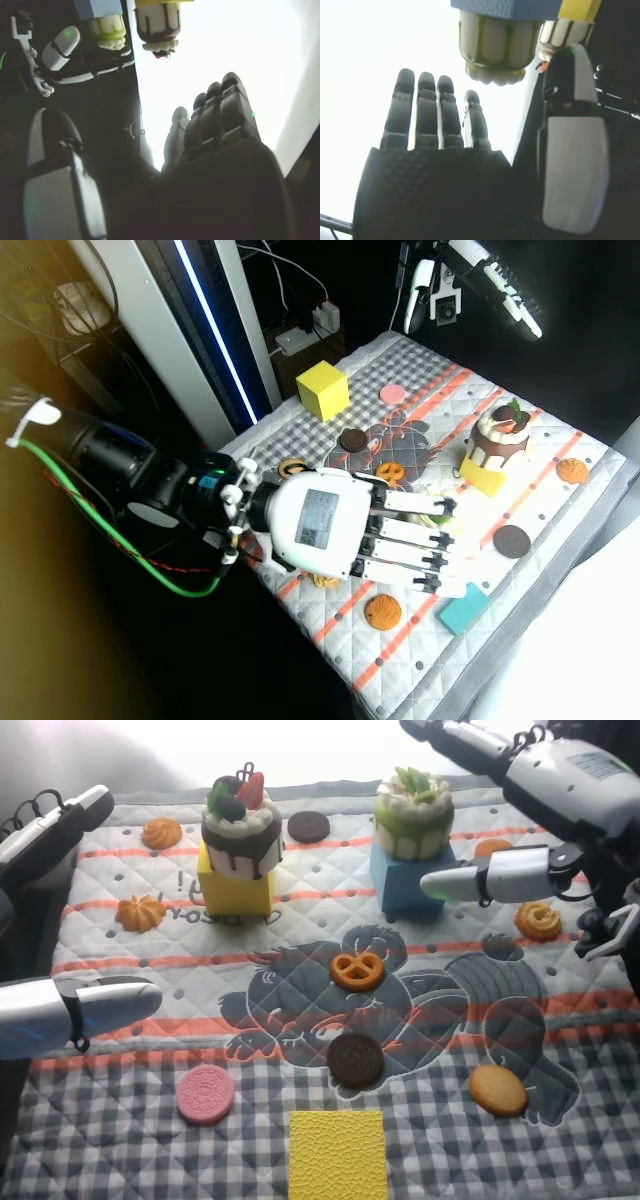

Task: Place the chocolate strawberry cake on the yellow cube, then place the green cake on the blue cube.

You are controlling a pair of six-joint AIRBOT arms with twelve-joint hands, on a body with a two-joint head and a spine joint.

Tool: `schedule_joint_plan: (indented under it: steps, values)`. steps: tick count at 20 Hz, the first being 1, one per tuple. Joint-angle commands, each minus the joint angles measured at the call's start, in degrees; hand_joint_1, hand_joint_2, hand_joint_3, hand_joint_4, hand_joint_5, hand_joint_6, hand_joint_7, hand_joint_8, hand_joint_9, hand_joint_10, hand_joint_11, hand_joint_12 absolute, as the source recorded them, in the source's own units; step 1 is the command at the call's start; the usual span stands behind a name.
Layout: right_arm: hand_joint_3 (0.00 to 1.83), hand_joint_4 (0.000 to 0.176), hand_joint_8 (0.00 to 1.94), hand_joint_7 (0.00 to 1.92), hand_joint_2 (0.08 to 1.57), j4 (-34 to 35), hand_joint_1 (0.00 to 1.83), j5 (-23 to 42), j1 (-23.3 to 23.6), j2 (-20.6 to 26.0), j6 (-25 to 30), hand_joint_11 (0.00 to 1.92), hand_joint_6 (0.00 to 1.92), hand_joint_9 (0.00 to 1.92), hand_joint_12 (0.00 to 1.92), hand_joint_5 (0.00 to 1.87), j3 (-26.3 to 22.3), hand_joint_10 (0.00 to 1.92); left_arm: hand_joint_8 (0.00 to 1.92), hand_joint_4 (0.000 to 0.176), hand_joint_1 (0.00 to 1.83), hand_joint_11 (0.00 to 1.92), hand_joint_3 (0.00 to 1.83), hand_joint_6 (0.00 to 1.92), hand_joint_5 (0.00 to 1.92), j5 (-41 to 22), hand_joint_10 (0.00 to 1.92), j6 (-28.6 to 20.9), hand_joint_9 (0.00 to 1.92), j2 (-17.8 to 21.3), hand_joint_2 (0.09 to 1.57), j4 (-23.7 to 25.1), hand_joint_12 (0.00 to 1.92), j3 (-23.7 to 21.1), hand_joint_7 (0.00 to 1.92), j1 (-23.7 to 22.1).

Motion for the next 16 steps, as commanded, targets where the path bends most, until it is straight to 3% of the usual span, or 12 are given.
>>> schedule_joint_plan:
  steps: [1,3,6,7,9,11,13,14,15,16]
  values:
    - [0.00,0.176,0.00,0.00,0.87,0.9,0.72,10.1,0.0,0.9,0.0,0.00,0.00,0.00,0.00,0.00,-0.4,0.00,0.00,0.110,0.85,0.00,0.00,0.00,0.05,-7.9,0.00,-0.9,0.00,0.2,0.85,0.9,0.00,0.1,0.00,0.0]
    - [0.00,0.176,0.00,0.00,0.86,2.0,0.68,13.7,-1.8,2.7,-1.3,0.00,0.00,0.00,0.00,0.00,-2.7,0.00,0.00,0.117,0.85,0.00,0.00,0.00,0.05,-8.5,0.00,-2.2,0.00,0.3,0.85,0.7,0.00,0.2,0.00,0.6]
    - [0.00,0.176,0.00,0.00,0.85,6.1,0.65,23.9,-9.5,7.4,-2.4,0.00,0.00,0.00,0.00,0.00,-8.6,0.00,0.00,0.126,0.83,0.00,0.00,0.00,0.02,-10.5,0.00,-4.1,0.00,0.3,0.82,0.3,0.00,0.1,0.00,2.3]
    - [0.00,0.176,0.00,0.00,0.85,7.0,0.64,26.1,-11.5,8.2,-2.4,0.00,0.00,0.00,0.00,0.00,-9.9,0.00,0.00,0.137,0.84,0.00,0.00,0.00,0.01,-10.8,0.00,-4.6,0.00,0.3,0.81,0.2,0.00,0.0,0.00,2.8]
    - [0.00,0.176,0.00,0.00,0.86,9.0,0.66,31.1,-16.6,10.7,-2.4,0.00,0.00,0.00,0.00,0.00,-12.9,0.00,0.00,0.167,0.80,0.00,0.00,0.00,0.00,-11.5,0.00,-8.6,0.00,0.7,0.80,0.1,0.00,0.2,0.00,4.5]
    - [0.00,0.176,0.00,0.00,0.83,10.9,0.57,36.2,-22.1,12.9,-2.4,0.00,0.00,0.00,0.00,0.00,-15.9,0.00,0.00,0.176,0.79,0.00,0.00,0.00,0.00,-14.3,0.00,-16.1,0.00,1.0,0.79,0.4,0.00,1.1,0.00,7.3]
    - [0.00,0.176,0.00,0.00,0.83,11.5,0.54,39.1,-24.6,13.8,-2.4,0.00,0.00,0.00,0.00,0.00,-17.4,0.00,0.00,0.169,0.70,0.00,0.00,0.00,0.00,-17.2,0.00,-20.6,0.00,1.0,0.79,0.6,0.00,1.7,0.00,9.2]
    - [0.00,0.176,0.00,0.00,0.84,11.5,0.54,39.7,-25.0,14.1,-2.4,0.00,0.00,0.00,0.00,0.00,-17.7,0.00,0.00,0.142,0.69,0.00,0.00,0.00,0.00,-17.8,0.00,-21.5,0.00,1.0,0.78,0.6,0.00,1.7,0.00,9.5]
    - [0.00,0.176,0.00,0.00,0.84,11.3,0.54,40.2,-25.2,14.3,-2.4,0.00,0.00,0.00,0.00,0.00,-18.0,0.00,0.00,0.142,0.69,0.00,0.00,0.00,0.00,-18.6,0.00,-22.5,0.00,1.1,0.78,0.9,0.00,1.8,0.00,10.0]
    - [0.00,0.176,0.00,0.00,0.73,10.8,0.53,41.3,-25.4,14.7,-2.3,0.00,0.00,0.00,0.00,0.00,-18.4,0.00,0.00,0.128,0.61,0.00,0.00,0.00,0.00,-20.1,0.00,-23.8,0.00,1.3,0.74,1.6,0.00,1.9,0.00,10.4]
